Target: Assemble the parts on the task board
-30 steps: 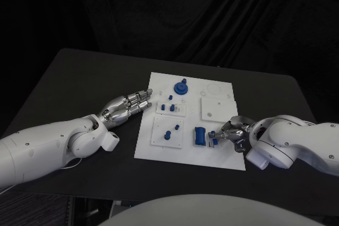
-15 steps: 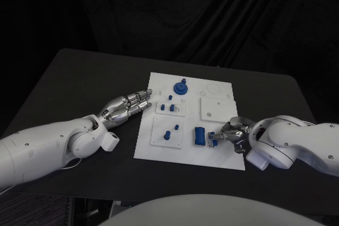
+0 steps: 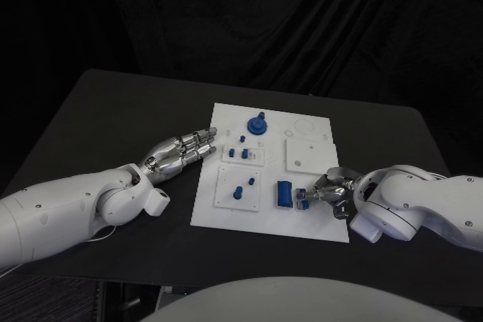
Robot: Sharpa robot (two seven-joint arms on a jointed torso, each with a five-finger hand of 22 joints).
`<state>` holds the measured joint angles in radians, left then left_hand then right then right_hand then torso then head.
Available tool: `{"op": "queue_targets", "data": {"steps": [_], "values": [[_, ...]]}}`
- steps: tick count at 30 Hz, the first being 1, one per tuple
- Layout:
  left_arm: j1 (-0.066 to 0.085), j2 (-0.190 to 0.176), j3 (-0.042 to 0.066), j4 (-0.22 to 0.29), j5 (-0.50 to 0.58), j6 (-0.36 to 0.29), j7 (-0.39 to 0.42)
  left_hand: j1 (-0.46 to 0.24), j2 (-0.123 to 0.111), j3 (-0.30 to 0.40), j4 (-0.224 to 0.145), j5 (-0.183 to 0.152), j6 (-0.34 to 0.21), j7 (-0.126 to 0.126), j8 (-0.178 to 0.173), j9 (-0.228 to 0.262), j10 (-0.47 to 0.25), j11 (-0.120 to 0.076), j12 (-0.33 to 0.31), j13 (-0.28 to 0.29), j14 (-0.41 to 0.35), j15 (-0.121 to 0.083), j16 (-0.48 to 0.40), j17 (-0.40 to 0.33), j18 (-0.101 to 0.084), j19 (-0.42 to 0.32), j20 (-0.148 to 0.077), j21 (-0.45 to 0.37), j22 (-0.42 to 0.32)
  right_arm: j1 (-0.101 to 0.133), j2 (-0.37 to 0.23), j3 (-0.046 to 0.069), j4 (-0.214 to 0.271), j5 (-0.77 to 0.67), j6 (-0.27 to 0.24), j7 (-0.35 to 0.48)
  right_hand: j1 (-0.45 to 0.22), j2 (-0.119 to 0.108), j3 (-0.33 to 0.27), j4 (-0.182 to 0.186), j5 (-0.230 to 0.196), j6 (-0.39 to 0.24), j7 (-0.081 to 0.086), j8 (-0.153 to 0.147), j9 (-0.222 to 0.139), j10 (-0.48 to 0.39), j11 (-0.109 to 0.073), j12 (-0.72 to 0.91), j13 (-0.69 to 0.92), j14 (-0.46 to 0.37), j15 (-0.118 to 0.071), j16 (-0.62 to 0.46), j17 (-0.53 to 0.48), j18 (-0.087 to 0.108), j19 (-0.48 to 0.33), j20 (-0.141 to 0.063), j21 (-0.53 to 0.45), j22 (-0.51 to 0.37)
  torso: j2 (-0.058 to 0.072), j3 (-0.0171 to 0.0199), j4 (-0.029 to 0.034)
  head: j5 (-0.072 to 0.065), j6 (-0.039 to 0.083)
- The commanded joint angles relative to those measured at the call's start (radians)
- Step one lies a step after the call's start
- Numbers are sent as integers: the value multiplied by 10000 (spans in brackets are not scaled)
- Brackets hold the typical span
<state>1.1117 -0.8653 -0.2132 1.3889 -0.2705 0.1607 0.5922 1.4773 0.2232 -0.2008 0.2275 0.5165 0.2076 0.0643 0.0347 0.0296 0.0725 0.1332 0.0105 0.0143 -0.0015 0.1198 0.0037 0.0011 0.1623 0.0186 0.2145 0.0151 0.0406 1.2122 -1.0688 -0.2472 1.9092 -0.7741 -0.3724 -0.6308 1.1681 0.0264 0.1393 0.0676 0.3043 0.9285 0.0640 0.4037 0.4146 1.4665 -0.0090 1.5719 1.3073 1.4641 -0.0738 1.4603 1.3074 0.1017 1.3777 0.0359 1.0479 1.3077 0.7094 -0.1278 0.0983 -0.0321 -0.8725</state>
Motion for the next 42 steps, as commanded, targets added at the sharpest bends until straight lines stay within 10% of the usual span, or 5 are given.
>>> {"op": "queue_targets", "data": {"steps": [1, 42], "values": [[-34, 15, 1, 1, -2, 159, 53, -28, 63, 1, -39, 26, 78, 15, 63, 13, -5, 57, 44, 14, 15, 53, -37, -11, 71, 21, 81, 5, -3, -30, 19, 1, 20, -48, 223, -145, -125, 25, -23, 82, 46, -42, 24, 24, -26, 1043, -1, -11, 2635, 615, -1, -14, 95, 40, -3, 14, -49, 988, 0, 0, 1, 15, -2], [-80, 18, 1, -26, -2, 189, 0, -37, 69, 2, -42, 14, 86, 24, 65, 14, -9, 70, 42, 13, 15, 63, -37, -11, 64, 17, 86, 3, -12, -32, -462, 0, 236, -613, 53, 900, -835, -355, -772, 1256, 52, -410, 154, 181, -313, 1043, 130, -11, 2635, 527, 124, -119, -160, 130, -207, 137, -618, 864, 1, 0, 0, 57, -2]]}}
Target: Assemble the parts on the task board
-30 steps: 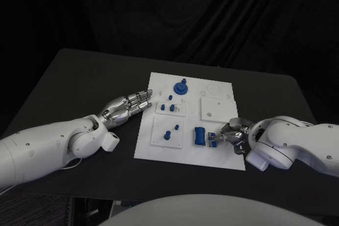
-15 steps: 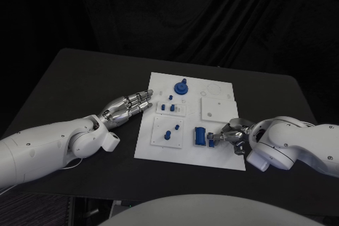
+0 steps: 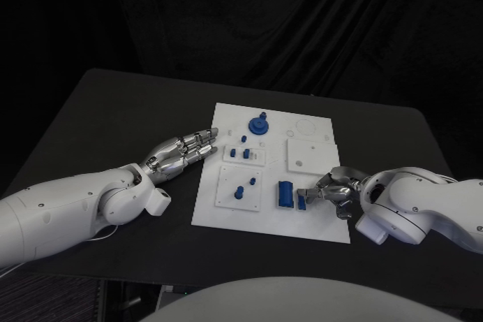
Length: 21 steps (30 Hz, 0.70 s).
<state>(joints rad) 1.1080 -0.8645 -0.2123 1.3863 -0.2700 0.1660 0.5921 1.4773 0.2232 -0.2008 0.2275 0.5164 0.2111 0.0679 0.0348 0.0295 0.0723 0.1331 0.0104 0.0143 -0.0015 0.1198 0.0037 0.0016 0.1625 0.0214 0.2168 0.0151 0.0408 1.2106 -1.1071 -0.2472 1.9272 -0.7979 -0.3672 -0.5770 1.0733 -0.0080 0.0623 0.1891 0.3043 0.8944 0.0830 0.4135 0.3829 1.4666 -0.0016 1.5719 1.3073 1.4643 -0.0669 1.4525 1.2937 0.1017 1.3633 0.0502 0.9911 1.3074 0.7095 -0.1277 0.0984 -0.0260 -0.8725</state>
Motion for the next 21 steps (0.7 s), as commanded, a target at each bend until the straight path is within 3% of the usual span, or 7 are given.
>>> {"op": "queue_targets", "data": {"steps": [1, 4, 6, 14, 16, 18, 21], "values": [[-44, 8, -8, 1, -7, 136, 1, -39, 71, 3, -42, 11, 59, -6, 67, 16, -4, 71, 44, 13, 15, 63, -37, -16, 61, -10, 63, 4, -12, -16, -105, -1, 64, -398, 47, 383, 140, -22, -15, 54, 49, -93, -35, 120, 17, 1042, 58, -11, 2635, 517, 55, -50, -41, 136, -76, -6, -85, 858, 0, 0, -2, -4, -2], [-44, 3, -8, 7, -7, 133, -1, -39, 71, 3, -42, 11, 59, -6, 67, 16, -4, 71, 44, 13, 15, 63, -37, -16, 61, -10, 63, 4, -12, -16, -200, -2, 87, -604, 341, 447, 230, -45, -59, 110, 47, -105, -52, 322, 95, 1042, 48, -11, 2635, 495, 51, -70, -82, 154, -121, -6, -193, 833, -4, -2, 0, -1, -2], [-44, -4, -8, 13, -7, 129, -1, -39, 71, 3, -42, 11, 59, -6, 67, 16, -4, 71, 44, 13, 15, 63, -37, -16, 61, -10, 63, 4, -12, -17, -245, -3, 101, -818, 629, 440, 371, -75, -132, 178, 47, -63, -129, 784, 323, 1042, -16, -11, 2635, 498, 2, -47, -43, 156, -115, -40, -200, 843, -3, -1, -1, -8, -2], [-45, -21, -8, 23, -7, 120, 2, -39, 71, 3, -42, 11, 59, -6, 67, 16, -4, 71, 44, 13, 15, 63, -37, -16, 61, -10, 63, 4, -12, -71, -332, -5, 100, -1348, 1503, 330, 979, -197, -560, 592, 61, -879, -484, 3514, 2066, 1042, -323, -11, 2635, 616, -269, 105, 241, 89, 215, -292, 55, 968, -2, 1, -3, 15, -2], [-45, -25, -8, 24, -7, 120, 1, -39, 71, 3, -42, 11, 59, -6, 67, 16, -4, 71, 44, 13, 15, 63, -37, -16, 61, -10, 63, 4, -12, -90, -345, -5, 102, -1455, 1615, 311, 1034, -231, -632, 661, 58, -960, -547, 4017, 2428, 1042, -387, -11, 2635, 619, -308, 112, 255, 93, 225, -334, 18, 969, -2, -2, 1, 8, -2], [-46, -26, -8, 20, -7, 118, 2, -39, 71, 3, -42, 11, 59, -6, 67, 16, -4, 71, 44, 13, 15, 63, -37, -16, 61, -10, 63, 4, -12, -116, -356, -5, 104, -1549, 1772, 297, 1149, -235, -715, 819, 68, -1157, -690, 4881, 3127, 1042, -498, -11, 2635, 619, -399, 111, 252, 95, 247, -419, -41, 976, 2, 0, 1, -6, -2], [-46, -23, -8, 18, -7, 119, 6, -39, 71, 3, -42, 11, 59, -6, 67, 16, -4, 71, 44, 13, 15, 63, -37, -16, 61, -10, 63, 4, -12, -139, -350, -5, 96, -1606, 1904, 290, 1210, -280, -777, 887, 60, -1148, -777, 5372, 3541, 1042, -577, -11, 2635, 620, -462, 112, 255, 96, 256, -468, -80, 982, -4, -2, 1, -3, -2]]}}
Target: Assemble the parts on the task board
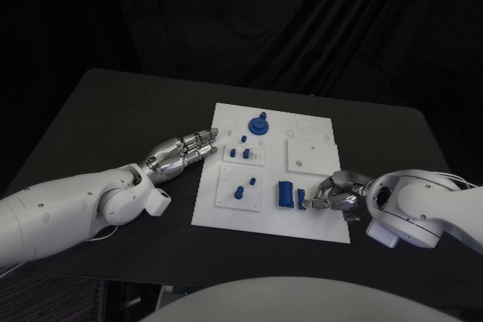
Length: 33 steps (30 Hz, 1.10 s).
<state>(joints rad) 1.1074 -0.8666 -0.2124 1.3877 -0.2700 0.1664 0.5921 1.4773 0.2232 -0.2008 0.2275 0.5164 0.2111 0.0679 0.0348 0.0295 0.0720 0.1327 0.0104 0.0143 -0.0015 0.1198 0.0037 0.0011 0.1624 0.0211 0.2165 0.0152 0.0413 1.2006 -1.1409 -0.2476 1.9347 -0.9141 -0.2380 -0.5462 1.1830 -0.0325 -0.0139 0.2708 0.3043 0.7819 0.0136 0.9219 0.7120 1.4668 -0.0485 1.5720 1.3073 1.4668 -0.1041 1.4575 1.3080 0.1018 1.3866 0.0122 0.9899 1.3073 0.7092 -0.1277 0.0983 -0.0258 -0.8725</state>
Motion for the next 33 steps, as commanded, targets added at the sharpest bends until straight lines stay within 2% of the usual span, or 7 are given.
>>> {"op": "queue_targets", "data": {"steps": [1, 4, 10, 21, 33], "values": [[-41, -1, -7, 5, -8, 116, 7, -39, 71, 3, -42, 11, 59, -6, 67, 16, -1, 74, 43, 14, 15, 63, -37, -11, 62, -7, 66, 3, -17, -47, -6, -2, 17, -459, 651, -20, 127, -34, -29, 95, 61, -50, -109, 412, 374, 1040, -130, -12, 2635, 592, -109, 54, 96, 94, 27, -105, -78, 987, -1, -2, 1, -2, -2], [-41, -3, -7, 9, -8, 121, 8, -42, 74, 4, -44, 14, 69, 6, 71, 18, 3, 71, 44, 14, 15, 62, -37, -11, 61, -8, 67, 2, -19, -65, 10, -2, 7, -484, 706, -16, 156, -30, -60, 128, 61, -63, -170, 711, 670, 1040, -183, -12, 2635, 593, -152, 53, 97, 93, 38, -145, -96, 998, 1, -2, 4, 8, -2], [-43, -15, -7, 10, -8, 114, 13, -42, 74, 4, -44, 14, 69, 6, 71, 18, 3, 71, 44, 14, 15, 62, -37, -11, 61, -8, 67, 2, -19, -85, 33, -2, -17, -504, 670, 15, 196, -2, -70, 130, 64, -13, -238, 971, 931, 1040, -237, -12, 2635, 584, -193, 32, 55, 99, 33, -181, -153, 997, 3, -2, 2, 9, -2], [-49, 9, -7, -8, -8, 132, 15, -42, 74, 4, -44, 14, 69, 6, 71, 18, 3, 71, 44, 14, 15, 62, -37, -11, 61, -8, 67, 2, -19, -99, 98, -1, -65, -511, 427, 128, 164, 50, -73, 162, 64, 13, -262, 1052, 1020, 1040, -259, -12, 2635, 582, -211, 28, 49, 102, 29, -197, -178, 996, 2, -4, 1, 2, -2], [-64, 11, -7, -6, -9, 139, 25, -42, 75, 5, -49, 14, 67, 12, 71, 17, 7, 73, 45, 15, 15, 65, -37, -11, 61, -9, 68, 2, -22, -109, 245, -1, -209, -512, 412, 109, 79, 275, -31, 180, 73, 90, -316, 1129, 1133, 1040, -303, -12, 2635, 580, -243, 20, 37, 109, 21, -226, -231, 996, 4, -1, 1, 9, -2]]}}
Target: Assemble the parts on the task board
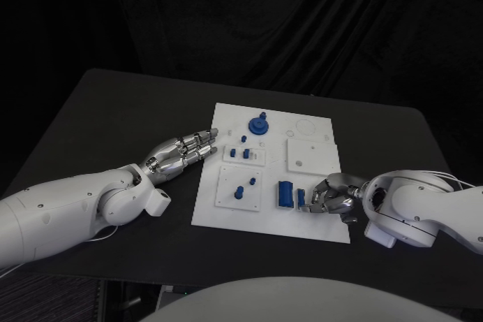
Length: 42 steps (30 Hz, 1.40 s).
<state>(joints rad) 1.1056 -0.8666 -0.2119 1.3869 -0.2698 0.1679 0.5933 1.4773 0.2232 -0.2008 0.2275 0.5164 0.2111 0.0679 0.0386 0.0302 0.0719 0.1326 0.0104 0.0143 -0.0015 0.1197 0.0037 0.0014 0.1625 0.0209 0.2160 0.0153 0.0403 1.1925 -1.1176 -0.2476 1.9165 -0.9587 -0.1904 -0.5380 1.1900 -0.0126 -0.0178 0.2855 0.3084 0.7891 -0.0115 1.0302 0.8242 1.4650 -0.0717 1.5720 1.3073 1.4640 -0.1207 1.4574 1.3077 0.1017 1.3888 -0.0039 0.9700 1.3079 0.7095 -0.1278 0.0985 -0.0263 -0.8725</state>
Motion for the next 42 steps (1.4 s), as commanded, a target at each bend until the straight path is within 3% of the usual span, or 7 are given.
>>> {"op": "queue_targets", "data": {"steps": [1, 14, 29, 34, 42], "values": [[-48, 10, -13, 2, -11, 125, 15, -42, 75, 5, -49, 14, 68, 13, 33, 10, 8, 75, 45, 14, 15, 65, -37, -14, 60, -6, 74, 1, -12, -28, 33, 0, -54, -66, -68, 18, 26, 129, 32, 19, 36, 44, -82, 58, 30, 1058, -84, -12, 2635, 607, -85, 18, 34, 113, -7, -72, -55, 987, -1, 1, -2, 15, -2], [-59, 8, -13, 2, -11, 135, 21, -41, 77, 7, -53, 17, 57, 15, 31, 9, 4, 77, 43, 13, 15, 68, -37, -14, 59, -4, 75, 3, -8, -33, 215, 1, -303, -66, -11, 13, 282, 418, 229, -36, 47, 110, -151, 17, 108, 1058, -149, -12, 2635, 605, -138, 7, 17, 121, -18, -122, -132, 990, 3, 0, 3, 7, -2], [-70, 12, -13, 12, -11, 134, 9, -40, 84, 13, -60, 18, 65, 16, 32, 9, 5, 84, 43, 13, 15, 72, -37, -14, 58, -2, 78, 4, -5, -65, 361, 2, -465, -66, 231, 76, 484, 472, 318, -83, 37, 163, -174, -26, 124, 1058, -170, -12, 2635, 616, -156, 31, 78, 134, -46, -139, -224, 977, 3, 1, -1, 23, -2], [-71, 8, -13, 10, -11, 134, 4, -40, 84, 13, -60, 18, 65, 16, 32, 9, 5, 84, 43, 13, 15, 72, -37, -14, 58, -2, 78, 4, -5, -67, 342, 2, -457, -66, 228, 185, 455, 509, 218, 12, 4, 342, -183, -189, 22, 1058, -177, -12, 2635, 618, -162, 35, 87, 130, -55, -148, -238, 986, 0, -2, 5, 11, -2], [-73, 11, -13, 12, -11, 133, 12, -40, 87, 16, -64, 19, 73, 20, 34, 11, 5, 85, 43, 13, 15, 73, -37, -14, 58, 0, 78, 6, -2, -68, 321, 2, -436, -66, 314, 299, 674, 127, -171, -60, -8, 609, -193, -547, -151, 1058, -188, -12, 2635, 618, -175, 37, 95, 129, -55, -162, -286, 1004, 1, 1, -3, 29, -2]]}}
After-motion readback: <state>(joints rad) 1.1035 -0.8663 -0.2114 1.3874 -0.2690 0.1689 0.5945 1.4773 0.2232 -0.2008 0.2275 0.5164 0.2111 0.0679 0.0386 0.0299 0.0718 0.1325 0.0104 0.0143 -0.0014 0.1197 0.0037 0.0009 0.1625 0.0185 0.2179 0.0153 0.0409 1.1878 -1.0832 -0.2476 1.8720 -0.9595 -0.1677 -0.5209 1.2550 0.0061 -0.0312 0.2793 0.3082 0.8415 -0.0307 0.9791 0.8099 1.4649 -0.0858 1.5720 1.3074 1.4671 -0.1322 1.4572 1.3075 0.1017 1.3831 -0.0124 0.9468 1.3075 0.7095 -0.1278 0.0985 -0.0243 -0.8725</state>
